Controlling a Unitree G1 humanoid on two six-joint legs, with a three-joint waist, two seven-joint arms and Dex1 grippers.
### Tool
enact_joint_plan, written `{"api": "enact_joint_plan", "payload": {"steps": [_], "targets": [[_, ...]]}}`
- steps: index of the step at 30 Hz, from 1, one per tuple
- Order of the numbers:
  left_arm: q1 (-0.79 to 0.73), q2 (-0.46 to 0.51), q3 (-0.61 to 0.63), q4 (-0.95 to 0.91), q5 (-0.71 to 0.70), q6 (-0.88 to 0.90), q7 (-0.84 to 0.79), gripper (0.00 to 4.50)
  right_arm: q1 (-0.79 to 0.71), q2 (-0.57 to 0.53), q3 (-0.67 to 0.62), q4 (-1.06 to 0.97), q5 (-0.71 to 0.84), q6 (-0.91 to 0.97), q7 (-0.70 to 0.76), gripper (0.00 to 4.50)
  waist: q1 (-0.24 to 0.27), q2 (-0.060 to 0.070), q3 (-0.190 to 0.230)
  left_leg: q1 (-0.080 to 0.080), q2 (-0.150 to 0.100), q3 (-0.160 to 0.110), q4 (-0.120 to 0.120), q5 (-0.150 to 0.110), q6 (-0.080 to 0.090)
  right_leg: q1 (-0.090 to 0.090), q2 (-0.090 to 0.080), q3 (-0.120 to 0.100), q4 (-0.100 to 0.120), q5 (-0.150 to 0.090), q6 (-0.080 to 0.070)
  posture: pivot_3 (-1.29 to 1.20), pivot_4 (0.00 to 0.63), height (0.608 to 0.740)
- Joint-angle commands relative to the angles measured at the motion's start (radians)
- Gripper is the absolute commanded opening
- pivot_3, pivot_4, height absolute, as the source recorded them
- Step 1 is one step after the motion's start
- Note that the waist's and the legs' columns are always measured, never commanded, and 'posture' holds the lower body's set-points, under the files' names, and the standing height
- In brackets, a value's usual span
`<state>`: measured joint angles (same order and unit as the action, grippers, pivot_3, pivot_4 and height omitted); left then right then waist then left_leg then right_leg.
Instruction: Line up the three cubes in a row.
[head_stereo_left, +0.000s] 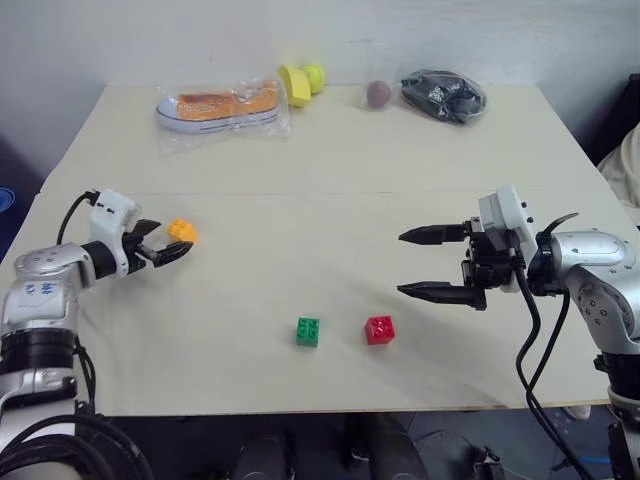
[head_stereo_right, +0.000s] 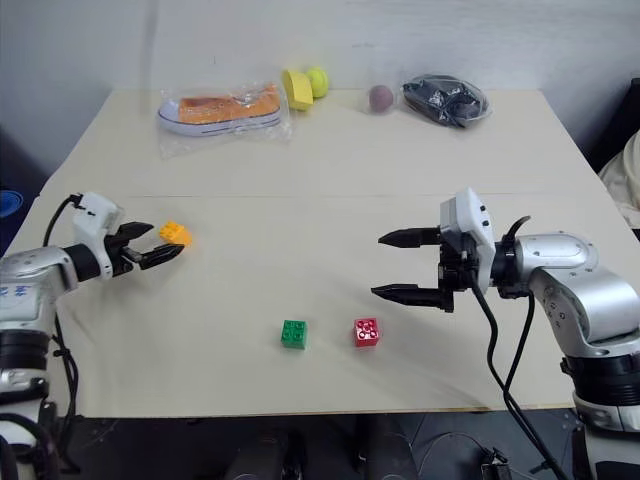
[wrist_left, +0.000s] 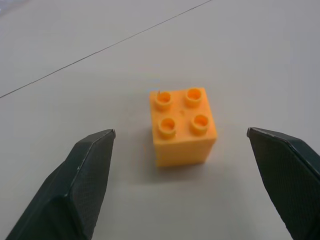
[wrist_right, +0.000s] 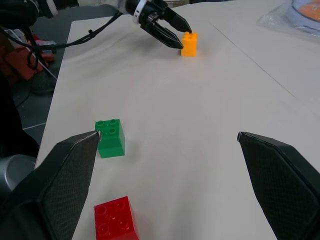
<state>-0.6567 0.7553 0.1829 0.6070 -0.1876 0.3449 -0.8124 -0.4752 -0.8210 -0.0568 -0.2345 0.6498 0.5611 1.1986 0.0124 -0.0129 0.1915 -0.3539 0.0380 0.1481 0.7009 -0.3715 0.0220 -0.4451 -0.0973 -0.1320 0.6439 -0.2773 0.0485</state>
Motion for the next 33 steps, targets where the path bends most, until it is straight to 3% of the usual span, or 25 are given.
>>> {"api": "enact_joint_plan", "payload": {"steps": [1,2,11,12,15,19,24,27,33], "targets": [[-0.079,-0.01,-0.002,0.11,0.009,-0.049,0.005,4.46,-0.008,0.005,-0.039,-0.032,0.009,-0.017,-0.026,4.5,0.0,0.0,0.0,0.0,-0.001,0.0,0.0,0.0,0.0,0.0,0.0,0.0,0.0,0.0,0.0,0.0,0.15,0.74],[-0.097,-0.013,-0.008,0.145,0.016,-0.062,0.005,4.46,-0.008,0.006,-0.038,-0.033,0.01,-0.017,-0.03,4.5,-0.002,0.0,0.0,0.0,-0.001,0.0,0.0,0.0,0.0,0.0,0.0,0.0,0.0,0.0,0.0,0.0,0.15,0.74],[-0.118,0.006,-0.048,0.213,0.046,-0.094,-0.061,1.64,-0.002,0.009,-0.037,-0.04,0.019,-0.019,-0.053,4.5,-0.015,0.0,0.0,0.0,-0.001,0.0,0.0,0.0,0.0,0.0,0.0,-0.001,0.0,0.0,0.001,0.0,0.15,0.74],[-0.112,0.011,-0.049,0.207,0.049,-0.094,-0.067,1.54,0.0,0.01,-0.036,-0.042,0.02,-0.018,-0.055,4.5,-0.015,0.0,0.0,0.0,-0.001,0.0,0.0,0.0,0.0,0.0,0.0,-0.001,0.0,0.0,0.001,0.0,0.15,0.74],[-0.083,0.03,-0.055,0.163,0.047,-0.091,-0.102,1.54,0.003,0.012,-0.033,-0.044,0.021,-0.02,-0.059,4.5,-0.015,0.0,0.0,0.0,-0.001,0.0,0.0,0.0,0.0,0.0,-0.001,0.0,0.0,0.0,0.001,0.0,0.15,0.74],[0.001,0.06,-0.059,-0.028,-0.01,-0.056,-0.237,1.54,0.017,-0.001,-0.031,-0.047,0.017,-0.024,-0.042,4.5,-0.015,0.0,0.0,0.0,0.0,0.0,0.0,0.0,0.0,0.0,-0.001,0.0,0.0,0.0,0.001,0.0,0.15,0.74],[0.289,0.188,-0.136,-0.672,-0.206,0.095,-0.542,1.54,0.138,-0.119,-0.023,-0.095,-0.009,-0.076,0.127,4.5,-0.013,-0.001,0.0,-0.002,0.001,-0.002,0.0,0.0,0.0,-0.001,-0.003,0.003,-0.003,0.0,0.001,0.0,0.15,0.74],[0.332,0.207,-0.19,-0.722,-0.159,0.043,-0.556,1.54,0.155,-0.136,-0.034,-0.096,-0.002,-0.081,0.135,4.5,-0.012,-0.001,0.0,-0.001,0.0,-0.002,0.001,0.0,0.0,0.001,-0.004,0.004,-0.005,0.0,0.001,0.0,0.15,0.74],[0.32,0.188,-0.272,-0.655,-0.074,-0.113,-0.582,1.54,0.178,-0.146,-0.051,-0.1,-0.009,-0.086,0.144,4.5,-0.013,0.0,0.0,0.002,0.001,-0.001,0.0,0.001,-0.002,0.0,-0.003,0.007,-0.003,0.0,-0.001,0.0,0.15,0.74]]}}
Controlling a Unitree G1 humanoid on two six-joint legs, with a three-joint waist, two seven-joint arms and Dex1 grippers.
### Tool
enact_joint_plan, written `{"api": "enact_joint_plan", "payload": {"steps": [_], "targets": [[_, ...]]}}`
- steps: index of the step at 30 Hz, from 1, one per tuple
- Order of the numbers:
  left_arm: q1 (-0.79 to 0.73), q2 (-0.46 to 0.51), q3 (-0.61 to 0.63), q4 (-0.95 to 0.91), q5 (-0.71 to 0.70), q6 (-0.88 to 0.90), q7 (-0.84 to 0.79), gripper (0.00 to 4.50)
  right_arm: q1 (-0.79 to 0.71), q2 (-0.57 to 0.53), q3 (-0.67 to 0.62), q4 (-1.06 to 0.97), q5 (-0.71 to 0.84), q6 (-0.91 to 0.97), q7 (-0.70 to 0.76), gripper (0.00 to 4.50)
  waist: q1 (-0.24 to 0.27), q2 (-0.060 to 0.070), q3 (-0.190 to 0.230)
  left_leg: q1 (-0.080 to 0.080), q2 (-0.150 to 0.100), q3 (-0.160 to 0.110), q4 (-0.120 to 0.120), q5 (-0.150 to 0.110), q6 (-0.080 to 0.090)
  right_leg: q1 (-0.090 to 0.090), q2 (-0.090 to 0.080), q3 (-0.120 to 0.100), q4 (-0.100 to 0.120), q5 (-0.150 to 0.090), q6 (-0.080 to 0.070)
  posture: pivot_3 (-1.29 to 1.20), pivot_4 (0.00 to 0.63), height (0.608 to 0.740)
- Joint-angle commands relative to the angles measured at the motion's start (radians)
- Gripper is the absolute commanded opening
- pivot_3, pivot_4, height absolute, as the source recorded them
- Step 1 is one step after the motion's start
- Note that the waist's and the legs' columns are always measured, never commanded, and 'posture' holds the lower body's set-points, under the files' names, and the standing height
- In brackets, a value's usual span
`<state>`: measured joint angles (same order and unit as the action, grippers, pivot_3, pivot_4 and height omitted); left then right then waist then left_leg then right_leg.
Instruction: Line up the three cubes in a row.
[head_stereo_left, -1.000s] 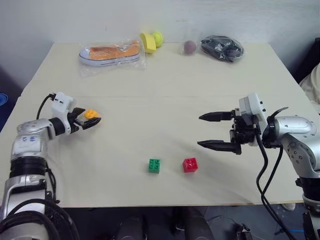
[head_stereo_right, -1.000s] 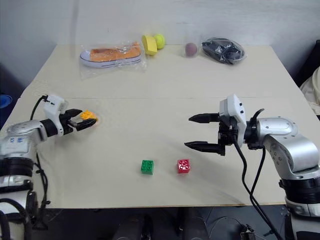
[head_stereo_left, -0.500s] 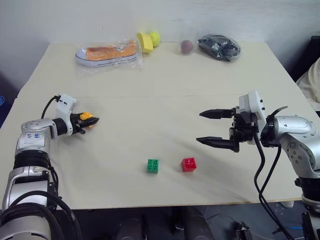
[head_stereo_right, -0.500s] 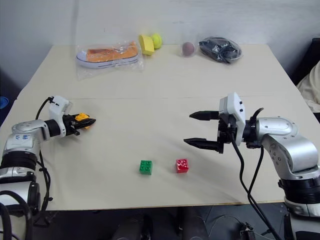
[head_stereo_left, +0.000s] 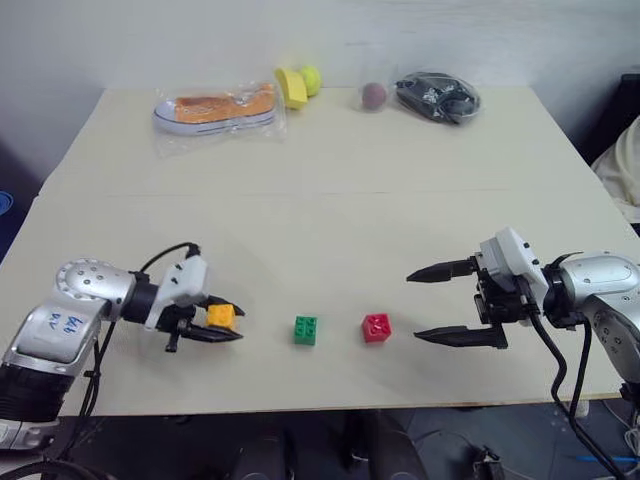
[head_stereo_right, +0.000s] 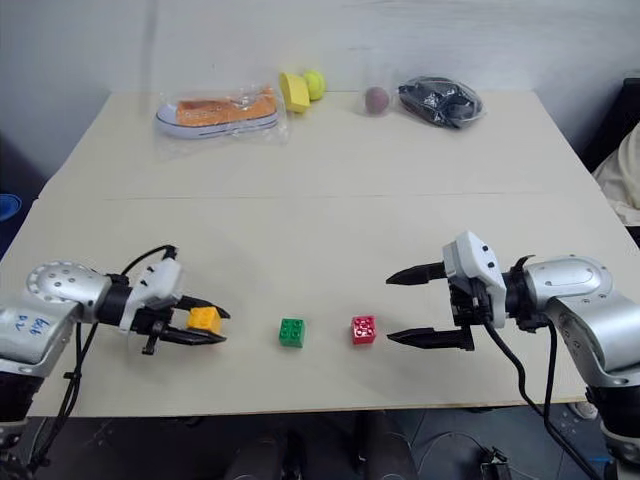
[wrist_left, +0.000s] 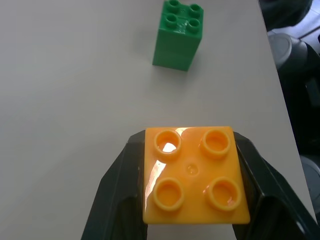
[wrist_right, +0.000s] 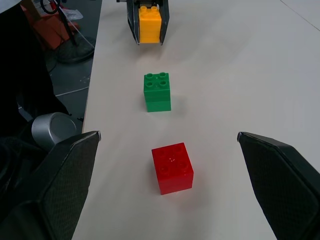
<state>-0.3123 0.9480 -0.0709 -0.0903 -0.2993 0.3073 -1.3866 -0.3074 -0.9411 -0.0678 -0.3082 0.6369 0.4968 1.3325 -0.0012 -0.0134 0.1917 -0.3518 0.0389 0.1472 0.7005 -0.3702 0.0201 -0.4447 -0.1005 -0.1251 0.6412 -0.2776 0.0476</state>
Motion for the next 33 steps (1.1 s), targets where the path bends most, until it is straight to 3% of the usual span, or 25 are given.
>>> {"api": "enact_joint_plan", "payload": {"steps": [1,7,16,21,25,33], "targets": [[-0.036,-0.014,-0.027,0.065,0.048,-0.102,-0.008,1.54,0.018,-0.027,-0.043,-0.03,0.001,-0.025,0.012,4.5,0.001,0.0,0.0,0.0,0.0,0.0,0.0,0.0,0.0,0.0,0.0,0.0,0.0,0.0,0.0,0.0,0.15,0.74],[-0.06,-0.046,-0.059,0.166,0.093,-0.216,-0.014,1.54,0.04,-0.026,-0.051,-0.036,-0.008,-0.034,0.004,4.5,0.0,0.0,0.0,-0.001,0.0,0.001,0.0,-0.001,0.001,0.0,0.0,-0.002,-0.002,0.0,0.0,0.0,0.15,0.74],[-0.049,-0.05,-0.058,0.161,0.075,-0.22,-0.024,1.54,0.054,-0.023,-0.056,-0.047,-0.009,-0.033,-0.008,4.5,0.001,0.0,0.0,-0.001,0.0,0.0,0.0,-0.001,0.001,0.0,0.0,-0.002,-0.002,0.0,0.0,0.0,0.15,0.74],[-0.033,-0.035,-0.038,0.132,0.049,-0.169,-0.026,3.19,0.075,-0.042,-0.04,-0.034,-0.057,-0.081,0.017,4.5,0.001,0.0,0.0,-0.001,0.0,0.0,0.0,-0.001,0.001,0.0,0.0,-0.002,-0.002,0.0,0.0,0.0,0.15,0.74],[0.008,0.032,0.042,0.087,0.003,-0.142,-0.043,4.33,0.079,-0.059,-0.059,-0.011,-0.056,-0.092,0.037,4.5,-0.002,0.0,0.0,-0.001,0.0,0.0,0.0,-0.001,0.001,0.0,0.0,-0.001,-0.002,0.0,0.0,0.0,0.15,0.74],[0.18,0.25,0.422,-0.083,-0.238,0.146,-0.109,4.46,0.091,-0.17,-0.15,0.111,-0.023,-0.087,0.179,4.5,-0.001,0.0,0.0,-0.001,0.002,0.0,0.0,-0.001,0.001,0.0,0.0,-0.001,-0.003,0.0,0.0,0.0,0.15,0.74]]}}
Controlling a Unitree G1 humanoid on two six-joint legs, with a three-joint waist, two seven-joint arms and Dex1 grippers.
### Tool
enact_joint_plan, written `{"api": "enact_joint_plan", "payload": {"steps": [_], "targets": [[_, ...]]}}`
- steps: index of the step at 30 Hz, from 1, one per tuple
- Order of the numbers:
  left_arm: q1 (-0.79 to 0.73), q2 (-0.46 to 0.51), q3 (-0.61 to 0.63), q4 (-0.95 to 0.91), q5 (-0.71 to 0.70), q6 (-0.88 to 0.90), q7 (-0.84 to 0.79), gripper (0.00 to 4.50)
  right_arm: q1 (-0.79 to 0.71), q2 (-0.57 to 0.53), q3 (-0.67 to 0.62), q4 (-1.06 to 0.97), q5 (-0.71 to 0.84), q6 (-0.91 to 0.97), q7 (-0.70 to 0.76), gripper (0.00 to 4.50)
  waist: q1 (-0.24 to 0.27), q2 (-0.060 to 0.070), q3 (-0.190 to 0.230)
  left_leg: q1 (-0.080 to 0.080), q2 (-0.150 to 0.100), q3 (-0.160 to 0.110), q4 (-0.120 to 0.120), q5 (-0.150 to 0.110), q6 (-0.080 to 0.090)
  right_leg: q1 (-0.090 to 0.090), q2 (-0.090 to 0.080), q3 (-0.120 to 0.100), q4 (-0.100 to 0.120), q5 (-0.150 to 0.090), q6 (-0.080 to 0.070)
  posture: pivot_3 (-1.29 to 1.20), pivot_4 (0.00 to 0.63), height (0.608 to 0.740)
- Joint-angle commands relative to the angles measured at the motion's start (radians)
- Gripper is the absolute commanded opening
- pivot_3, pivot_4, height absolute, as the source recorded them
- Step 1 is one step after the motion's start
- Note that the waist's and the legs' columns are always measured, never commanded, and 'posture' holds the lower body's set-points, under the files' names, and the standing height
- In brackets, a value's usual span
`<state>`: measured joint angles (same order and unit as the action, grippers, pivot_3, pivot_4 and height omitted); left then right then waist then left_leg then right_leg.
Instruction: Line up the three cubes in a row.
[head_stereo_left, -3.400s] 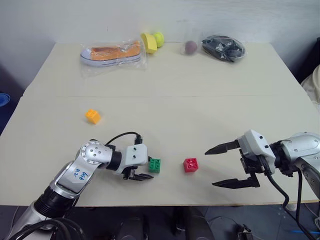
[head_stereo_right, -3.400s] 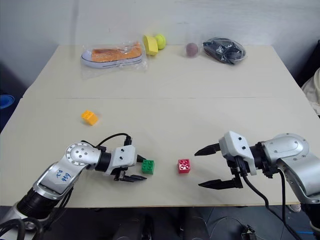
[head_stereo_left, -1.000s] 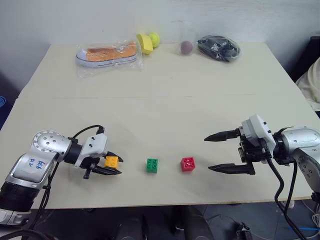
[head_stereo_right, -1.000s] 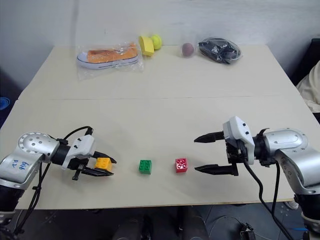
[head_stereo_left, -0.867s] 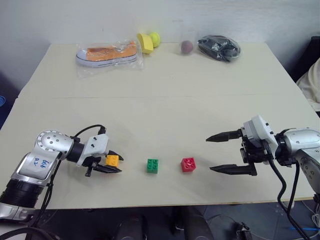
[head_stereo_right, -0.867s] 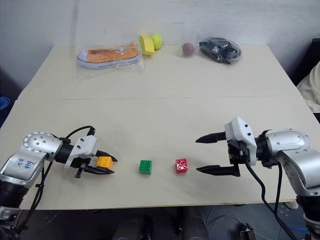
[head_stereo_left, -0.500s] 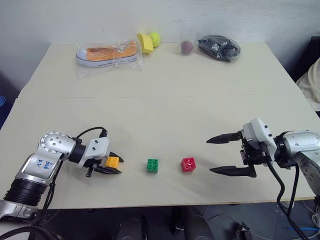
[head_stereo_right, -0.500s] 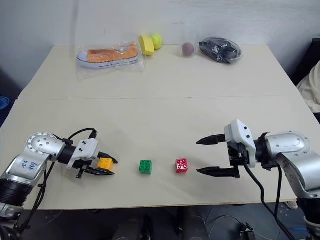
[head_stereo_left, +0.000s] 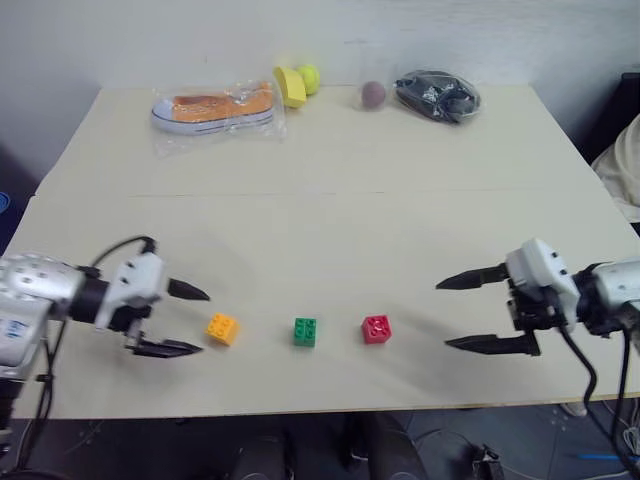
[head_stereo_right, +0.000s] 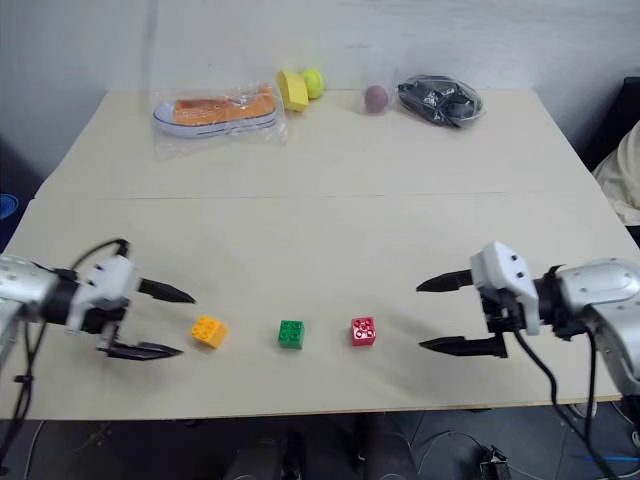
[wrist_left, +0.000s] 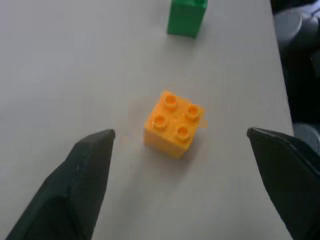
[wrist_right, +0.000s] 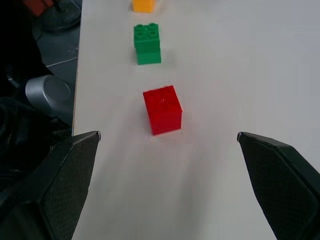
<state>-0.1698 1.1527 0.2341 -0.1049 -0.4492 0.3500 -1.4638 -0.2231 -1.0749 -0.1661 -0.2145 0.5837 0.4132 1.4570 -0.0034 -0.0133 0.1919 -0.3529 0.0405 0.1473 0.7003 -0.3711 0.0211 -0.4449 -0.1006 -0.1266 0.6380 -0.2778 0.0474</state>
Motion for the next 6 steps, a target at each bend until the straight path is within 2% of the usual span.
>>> {"api": "enact_joint_plan", "payload": {"steps": [1,6], "targets": [[0.057,0.058,0.162,-0.085,-0.11,0.142,-0.03,4.46,0.012,-0.047,-0.056,0.026,0.033,0.001,0.069,4.5,0.002,0.0,0.0,0.0,0.0,0.0,0.0,0.0,0.0,0.0,0.0,0.0,0.0,0.0,0.0,0.0,0.15,0.74],[0.147,0.054,0.288,-0.169,-0.143,0.197,-0.024,4.46,0.008,-0.057,-0.056,0.061,0.04,0.006,0.1,4.5,0.001,0.001,0.0,0.0,0.0,0.0,0.0,0.0,0.0,0.0,0.0,0.0,0.0,0.0,0.0,0.0,0.15,0.74]]}}
